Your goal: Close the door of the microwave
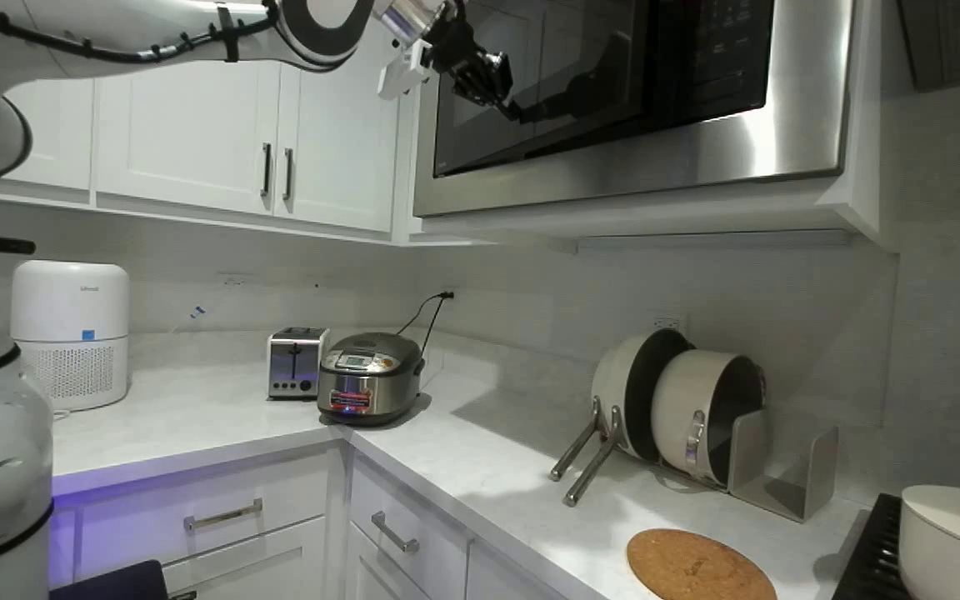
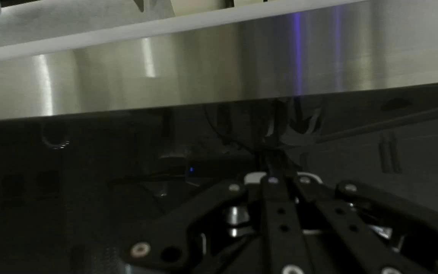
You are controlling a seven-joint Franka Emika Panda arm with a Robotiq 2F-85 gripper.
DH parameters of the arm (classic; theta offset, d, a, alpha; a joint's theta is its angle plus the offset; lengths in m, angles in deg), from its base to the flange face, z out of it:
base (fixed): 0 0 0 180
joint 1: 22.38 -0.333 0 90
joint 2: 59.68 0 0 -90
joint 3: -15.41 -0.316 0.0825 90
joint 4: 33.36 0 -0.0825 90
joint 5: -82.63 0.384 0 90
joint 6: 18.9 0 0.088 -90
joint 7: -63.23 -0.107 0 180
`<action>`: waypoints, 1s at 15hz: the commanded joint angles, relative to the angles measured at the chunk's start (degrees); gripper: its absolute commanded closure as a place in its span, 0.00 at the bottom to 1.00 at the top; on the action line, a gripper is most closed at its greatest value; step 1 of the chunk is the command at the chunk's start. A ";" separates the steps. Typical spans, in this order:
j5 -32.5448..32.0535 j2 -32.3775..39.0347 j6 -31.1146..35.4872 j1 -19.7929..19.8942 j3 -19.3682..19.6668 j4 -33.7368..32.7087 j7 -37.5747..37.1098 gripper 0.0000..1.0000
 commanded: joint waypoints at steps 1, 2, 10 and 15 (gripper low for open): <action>3.34 6.90 1.03 1.24 0.30 -6.79 1.84 1.00; 3.94 8.62 1.31 1.65 0.38 -8.20 1.70 1.00; 5.79 15.86 -0.10 4.77 -0.73 -15.18 0.18 1.00; 5.29 17.38 -0.48 5.86 -1.45 -16.54 -0.19 1.00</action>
